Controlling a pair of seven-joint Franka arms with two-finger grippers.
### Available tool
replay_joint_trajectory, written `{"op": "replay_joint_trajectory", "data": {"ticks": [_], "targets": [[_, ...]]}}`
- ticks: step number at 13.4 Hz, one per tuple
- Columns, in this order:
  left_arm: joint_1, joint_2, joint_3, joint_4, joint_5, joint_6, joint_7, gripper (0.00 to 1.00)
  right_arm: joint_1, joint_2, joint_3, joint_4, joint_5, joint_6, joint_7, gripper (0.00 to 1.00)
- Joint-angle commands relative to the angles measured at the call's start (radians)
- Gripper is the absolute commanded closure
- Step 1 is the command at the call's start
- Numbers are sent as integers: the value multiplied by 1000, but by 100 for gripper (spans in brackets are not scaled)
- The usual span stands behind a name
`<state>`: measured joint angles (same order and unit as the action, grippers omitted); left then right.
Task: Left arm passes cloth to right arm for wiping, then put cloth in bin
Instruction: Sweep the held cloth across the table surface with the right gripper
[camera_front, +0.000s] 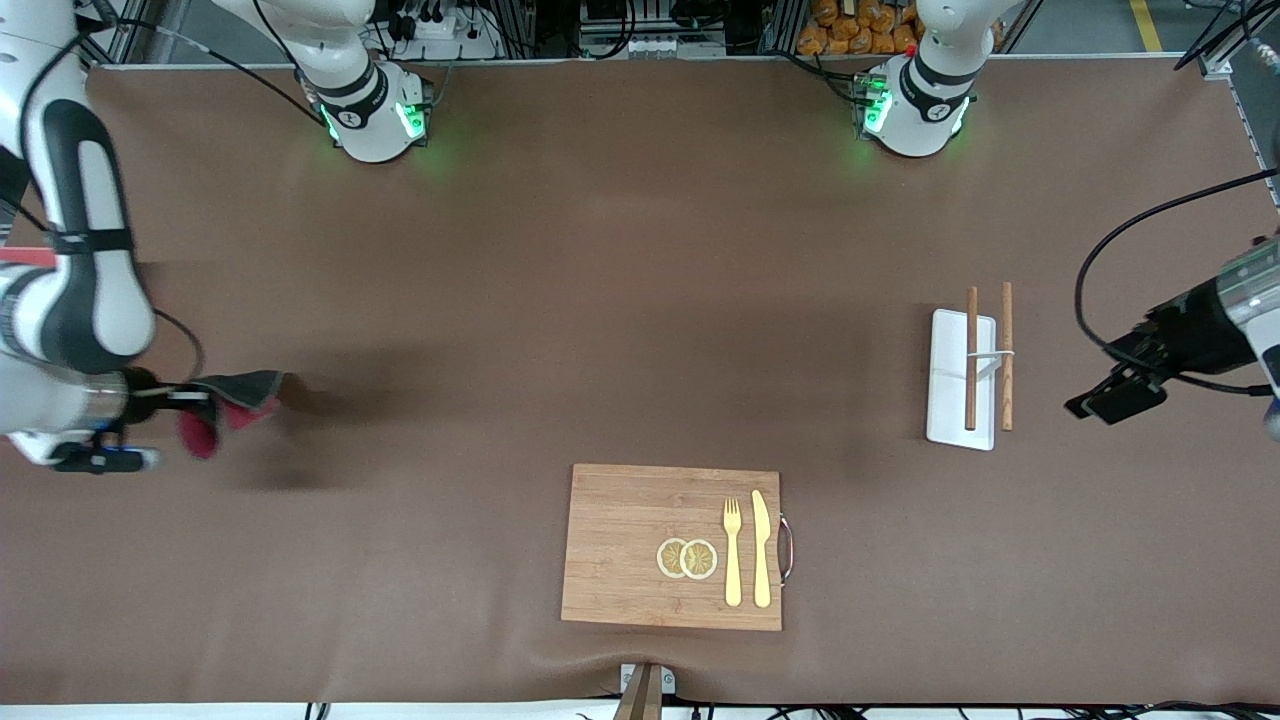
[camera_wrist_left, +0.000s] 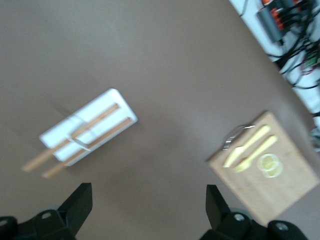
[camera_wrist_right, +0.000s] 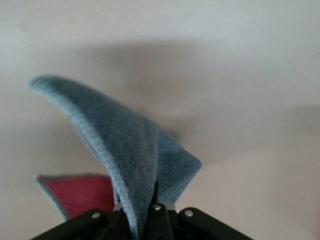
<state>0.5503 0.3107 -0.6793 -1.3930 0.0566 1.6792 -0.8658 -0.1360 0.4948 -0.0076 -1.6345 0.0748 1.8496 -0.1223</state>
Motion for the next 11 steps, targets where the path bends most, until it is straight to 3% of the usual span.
{"op": "replay_joint_trajectory", "data": {"ticks": [1,3,6,9,11], "targets": [[-137,-90,186,-32,-26,-74,156,0,116,-10,-5,-24,45,20,229,100],[-277,-154,376,-66,-90,-104,285,0,234,-10,-5,-22,81,29,437,100],[-504,-283,643,-188,-139,-104,472,0,373,7,-5,-24,186,118,640,100],[-573,-355,711,-262,-138,-107,673,0,495,13,-5,-18,236,190,829,100],[-602,-390,731,-282,-126,-131,778,0,487,-1,-5,-11,232,180,822,100]]}}
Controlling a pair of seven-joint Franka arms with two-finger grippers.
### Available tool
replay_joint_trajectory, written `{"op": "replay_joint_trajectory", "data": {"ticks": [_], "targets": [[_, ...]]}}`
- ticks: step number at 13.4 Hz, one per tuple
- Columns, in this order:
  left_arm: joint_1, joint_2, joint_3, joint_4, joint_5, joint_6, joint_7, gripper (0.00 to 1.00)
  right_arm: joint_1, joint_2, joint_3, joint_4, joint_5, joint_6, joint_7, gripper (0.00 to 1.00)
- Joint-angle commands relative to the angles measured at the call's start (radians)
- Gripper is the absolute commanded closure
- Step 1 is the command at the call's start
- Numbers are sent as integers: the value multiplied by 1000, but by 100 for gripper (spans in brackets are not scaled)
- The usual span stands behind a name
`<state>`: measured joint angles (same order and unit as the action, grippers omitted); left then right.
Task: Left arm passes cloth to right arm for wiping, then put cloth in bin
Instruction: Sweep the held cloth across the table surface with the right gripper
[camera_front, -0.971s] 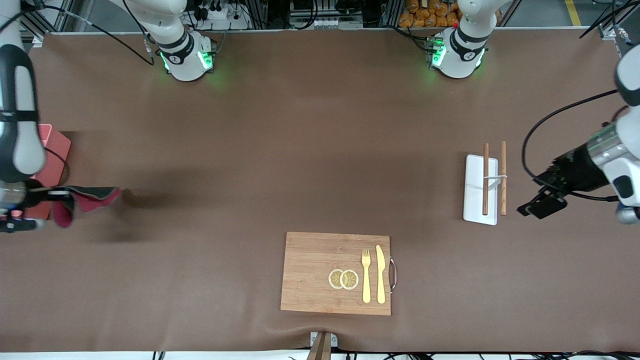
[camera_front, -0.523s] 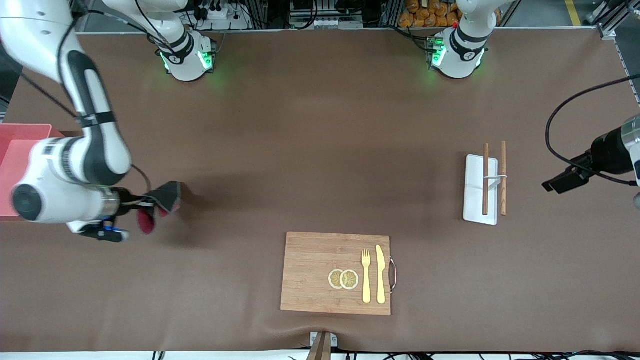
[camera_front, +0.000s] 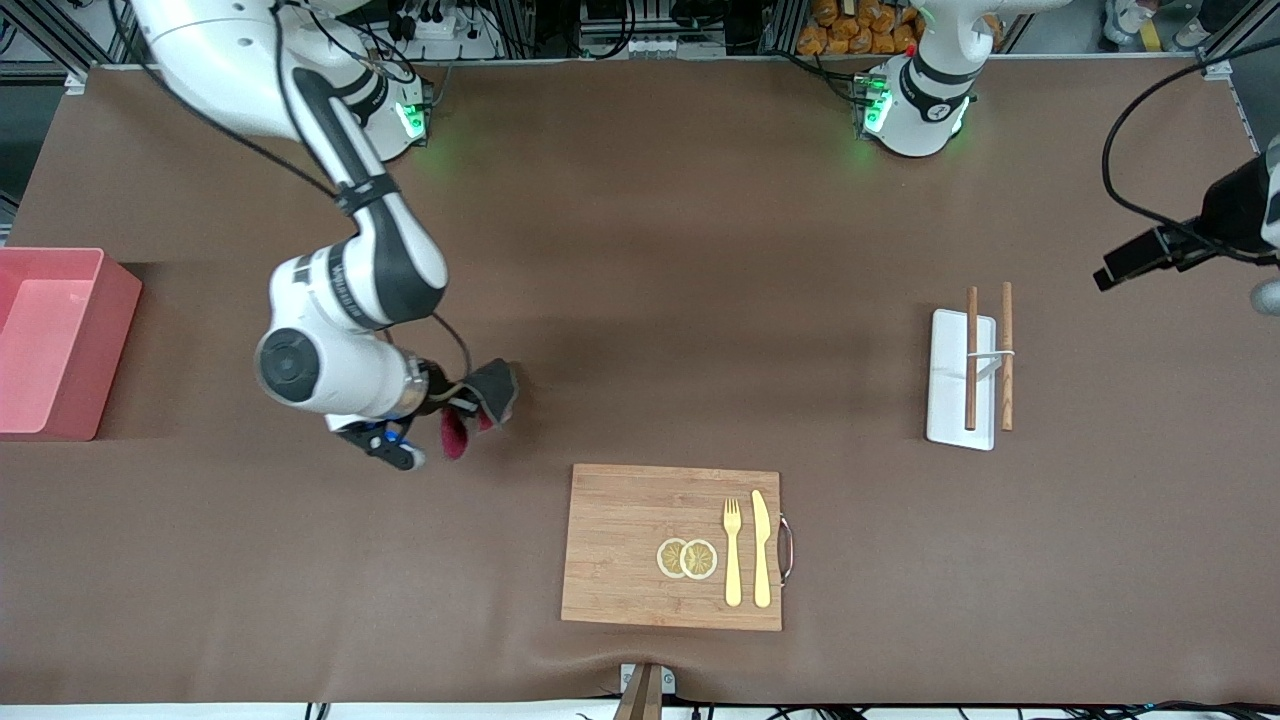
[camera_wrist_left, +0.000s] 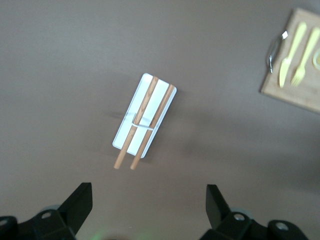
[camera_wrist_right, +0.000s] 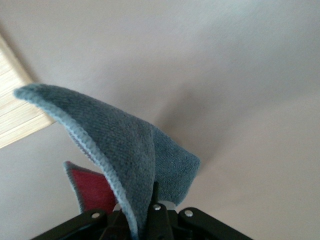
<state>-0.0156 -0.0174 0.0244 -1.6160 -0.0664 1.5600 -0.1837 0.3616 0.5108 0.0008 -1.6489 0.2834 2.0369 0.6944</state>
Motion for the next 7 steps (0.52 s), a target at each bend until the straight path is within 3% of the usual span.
{"op": "replay_joint_trajectory", "data": {"ticks": [1,4,7], "targets": [[-35,-68,29,-56,2,-30,189,0,-22,-35,-18,3,13,-26,-25,100],[-27,-61,17,-42,84,-37,398,0,-194,-67,-39,41,10,-162,-362,100],[-40,-32,-13,11,92,-44,398,0,-381,-119,-42,52,8,-224,-718,100]]}}
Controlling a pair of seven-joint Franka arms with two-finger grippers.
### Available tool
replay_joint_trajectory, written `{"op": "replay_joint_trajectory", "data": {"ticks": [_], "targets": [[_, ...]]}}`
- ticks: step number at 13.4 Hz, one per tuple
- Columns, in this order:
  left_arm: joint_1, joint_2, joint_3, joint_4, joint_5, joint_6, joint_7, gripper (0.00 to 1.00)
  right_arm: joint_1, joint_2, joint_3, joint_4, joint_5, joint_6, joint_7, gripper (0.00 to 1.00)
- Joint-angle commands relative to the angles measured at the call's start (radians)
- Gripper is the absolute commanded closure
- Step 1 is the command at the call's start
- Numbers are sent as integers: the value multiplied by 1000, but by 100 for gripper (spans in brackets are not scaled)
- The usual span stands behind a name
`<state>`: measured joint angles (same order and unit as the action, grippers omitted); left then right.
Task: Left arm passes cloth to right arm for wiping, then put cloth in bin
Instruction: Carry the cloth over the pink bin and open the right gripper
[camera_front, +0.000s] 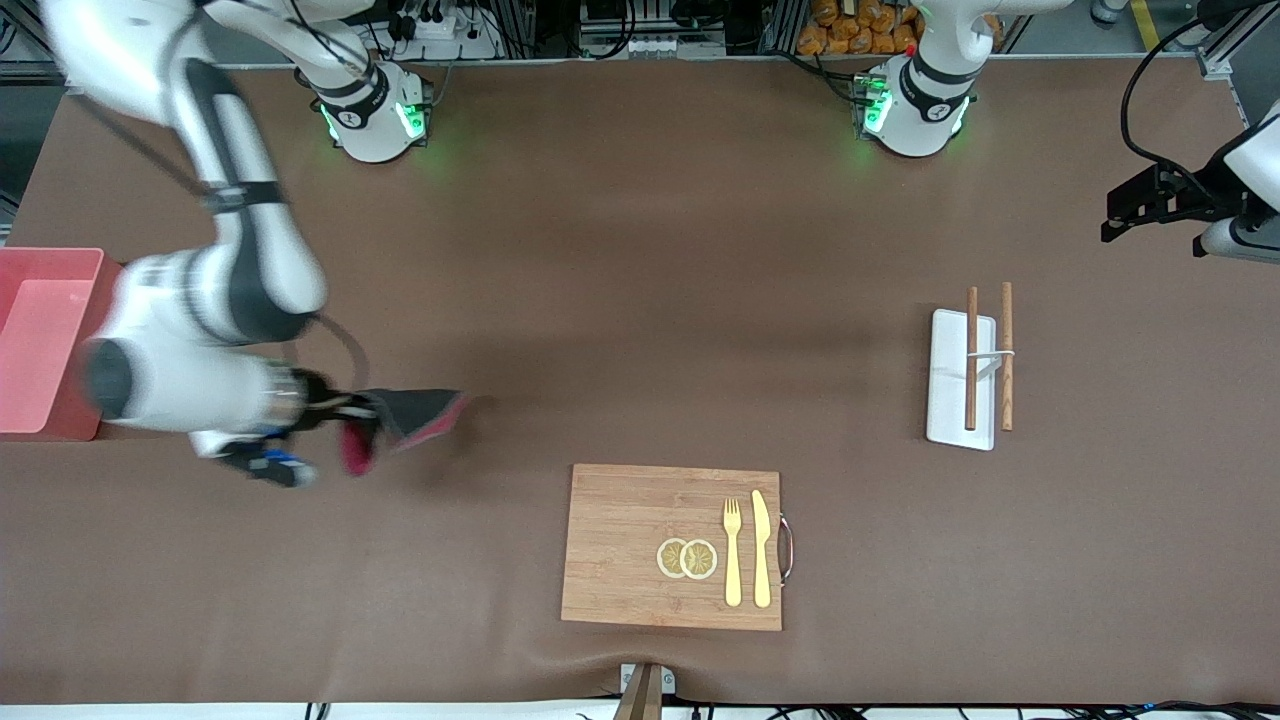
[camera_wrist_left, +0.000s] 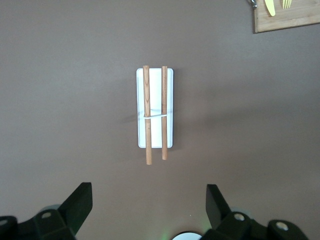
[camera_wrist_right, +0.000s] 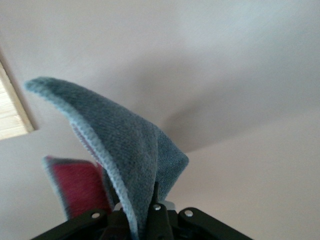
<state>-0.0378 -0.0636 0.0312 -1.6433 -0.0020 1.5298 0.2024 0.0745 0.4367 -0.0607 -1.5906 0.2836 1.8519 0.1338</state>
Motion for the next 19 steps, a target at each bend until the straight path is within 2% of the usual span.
{"op": "replay_joint_trajectory", "data": {"ticks": [1,4,7,9,11,13,15,17,18,19], "targets": [[-19,19,-25,45,48,-16,-10,0,-163,-53,19,18,6,-71,-266,100],[-21,33,-46,63,48,-16,-185,0,-332,-44,21,160,-101,-195,-520,100],[-25,34,-53,69,50,-13,-186,0,-459,-42,21,276,-199,-267,-771,100],[-24,34,-74,69,56,-11,-186,0,-522,-38,21,310,-288,-257,-952,100],[-17,34,-74,69,57,-10,-186,0,-590,-18,19,316,-338,-231,-1061,100],[-10,34,-73,69,54,-8,-186,0,-648,19,21,314,-414,-75,-1205,100],[-10,34,-73,69,54,-10,-186,0,-715,95,22,314,-405,62,-1293,100],[-10,33,-73,69,57,-10,-186,0,-751,180,27,314,-394,93,-1297,100],[-10,33,-71,69,59,-8,-186,0,-762,219,27,313,-359,114,-1298,100],[-10,33,-71,71,60,-10,-186,0,-768,250,27,305,-309,127,-1301,91]]}}
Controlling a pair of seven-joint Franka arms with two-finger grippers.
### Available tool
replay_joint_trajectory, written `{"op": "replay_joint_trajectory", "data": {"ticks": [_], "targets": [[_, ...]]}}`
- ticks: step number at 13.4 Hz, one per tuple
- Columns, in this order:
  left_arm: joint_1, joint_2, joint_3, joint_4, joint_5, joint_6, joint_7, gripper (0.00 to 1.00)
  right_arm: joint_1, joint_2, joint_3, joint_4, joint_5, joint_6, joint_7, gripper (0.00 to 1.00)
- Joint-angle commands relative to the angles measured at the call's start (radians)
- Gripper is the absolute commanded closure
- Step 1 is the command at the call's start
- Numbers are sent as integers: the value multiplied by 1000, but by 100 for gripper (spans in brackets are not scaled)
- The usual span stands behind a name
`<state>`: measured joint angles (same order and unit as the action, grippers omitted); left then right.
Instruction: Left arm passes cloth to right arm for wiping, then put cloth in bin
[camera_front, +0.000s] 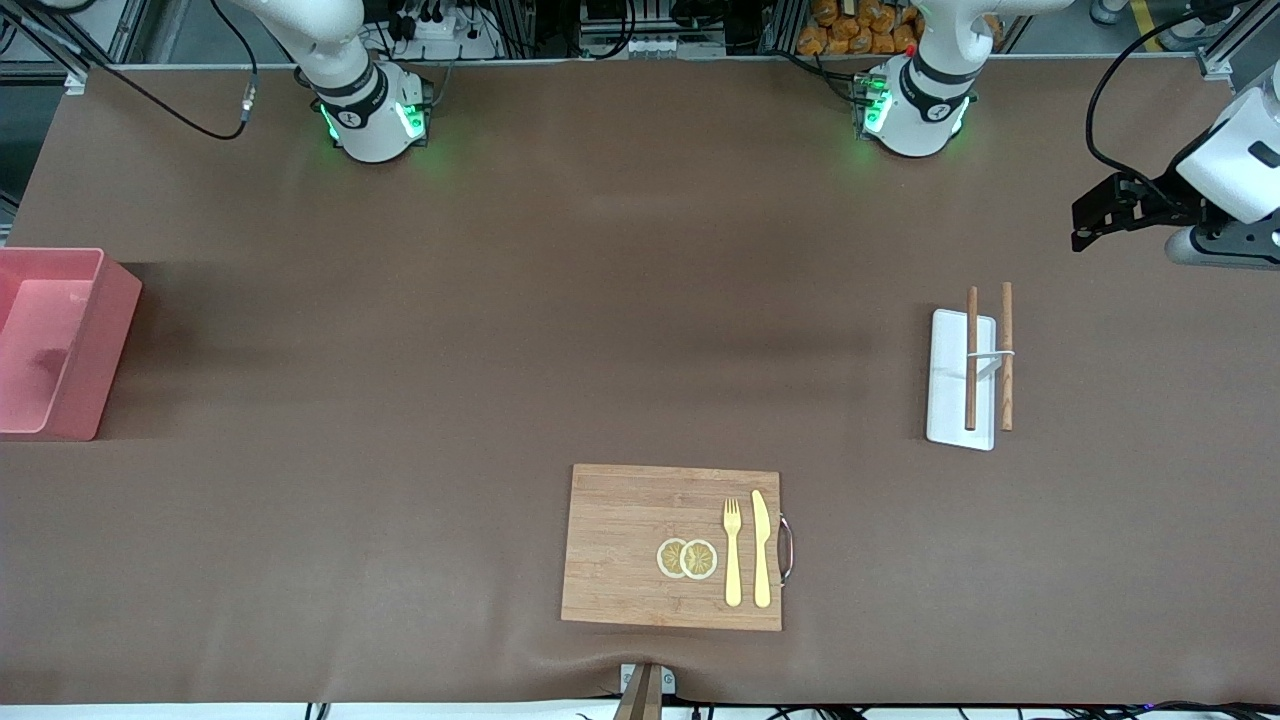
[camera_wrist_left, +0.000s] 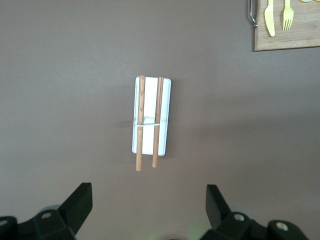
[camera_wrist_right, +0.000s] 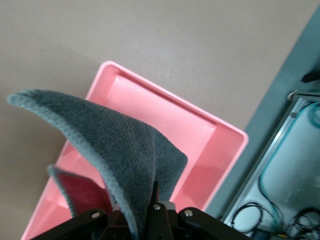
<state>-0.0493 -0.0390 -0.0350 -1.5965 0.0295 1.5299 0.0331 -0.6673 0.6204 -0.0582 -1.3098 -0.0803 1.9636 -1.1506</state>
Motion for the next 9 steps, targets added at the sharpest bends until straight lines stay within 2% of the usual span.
{"op": "replay_joint_trajectory", "data": {"ticks": [1,2,6,9], "targets": [[2,5,-5,24,29,-8,-16,0,-43,94,24,24,89,15,-15,61],[2,7,-6,32,30,-8,-16,0,-55,108,23,20,112,15,-15,1],[2,10,-6,41,30,-8,-16,0,-80,93,29,37,140,3,-134,0],[3,10,-6,41,30,-8,-16,0,-51,76,58,114,140,-106,-121,0]]}}
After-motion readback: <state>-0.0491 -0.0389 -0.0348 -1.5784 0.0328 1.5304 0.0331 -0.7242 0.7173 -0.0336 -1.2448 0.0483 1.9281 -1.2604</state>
